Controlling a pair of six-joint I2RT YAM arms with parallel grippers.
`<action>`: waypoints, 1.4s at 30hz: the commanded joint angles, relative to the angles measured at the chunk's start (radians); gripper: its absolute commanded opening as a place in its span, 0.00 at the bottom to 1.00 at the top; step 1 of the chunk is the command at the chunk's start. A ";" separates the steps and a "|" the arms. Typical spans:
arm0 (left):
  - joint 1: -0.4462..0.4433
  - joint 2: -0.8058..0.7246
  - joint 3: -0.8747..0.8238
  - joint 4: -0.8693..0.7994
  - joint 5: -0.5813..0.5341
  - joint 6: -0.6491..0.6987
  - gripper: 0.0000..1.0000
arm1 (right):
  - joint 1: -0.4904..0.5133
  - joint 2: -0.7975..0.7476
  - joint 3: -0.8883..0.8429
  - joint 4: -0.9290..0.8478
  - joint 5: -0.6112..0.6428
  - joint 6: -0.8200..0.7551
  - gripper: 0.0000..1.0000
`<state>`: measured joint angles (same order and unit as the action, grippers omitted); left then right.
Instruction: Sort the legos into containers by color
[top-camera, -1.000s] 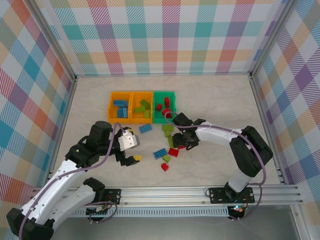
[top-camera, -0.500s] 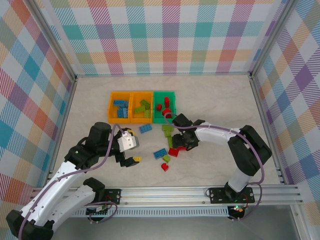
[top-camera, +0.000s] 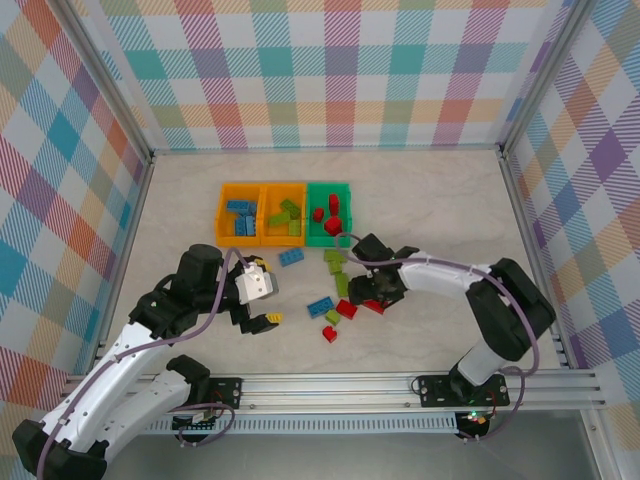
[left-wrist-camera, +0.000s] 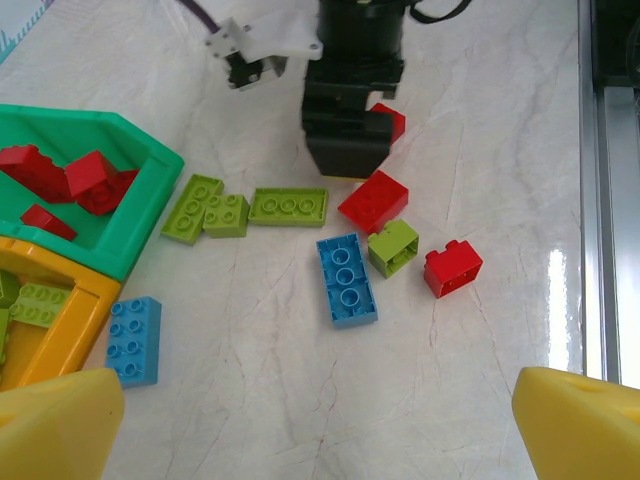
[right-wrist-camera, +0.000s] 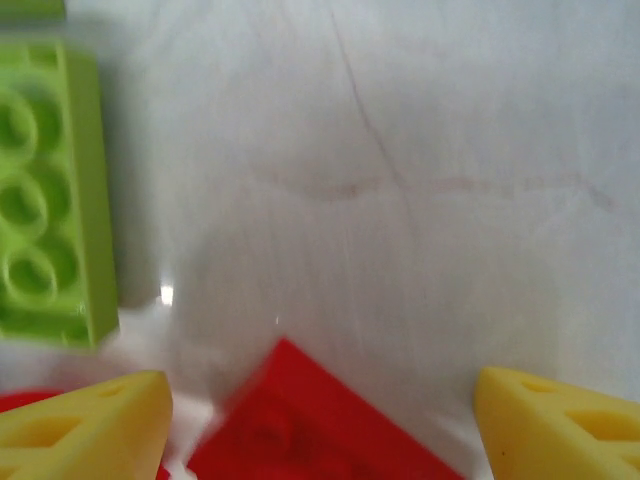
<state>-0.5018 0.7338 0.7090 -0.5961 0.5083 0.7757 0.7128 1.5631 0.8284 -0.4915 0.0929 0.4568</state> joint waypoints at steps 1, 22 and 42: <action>-0.003 0.003 -0.013 0.018 0.027 0.011 1.00 | -0.003 -0.101 -0.065 -0.024 -0.072 -0.112 0.83; -0.003 -0.001 -0.016 0.018 0.024 0.000 1.00 | -0.007 0.036 -0.007 -0.024 -0.027 -0.129 0.54; 0.005 -0.060 -0.068 0.106 -0.005 -0.051 1.00 | -0.020 0.094 0.458 0.160 0.069 -0.147 0.29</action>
<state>-0.5018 0.6788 0.6468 -0.5438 0.5495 0.7803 0.7002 1.5452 1.1736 -0.4381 0.1005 0.3569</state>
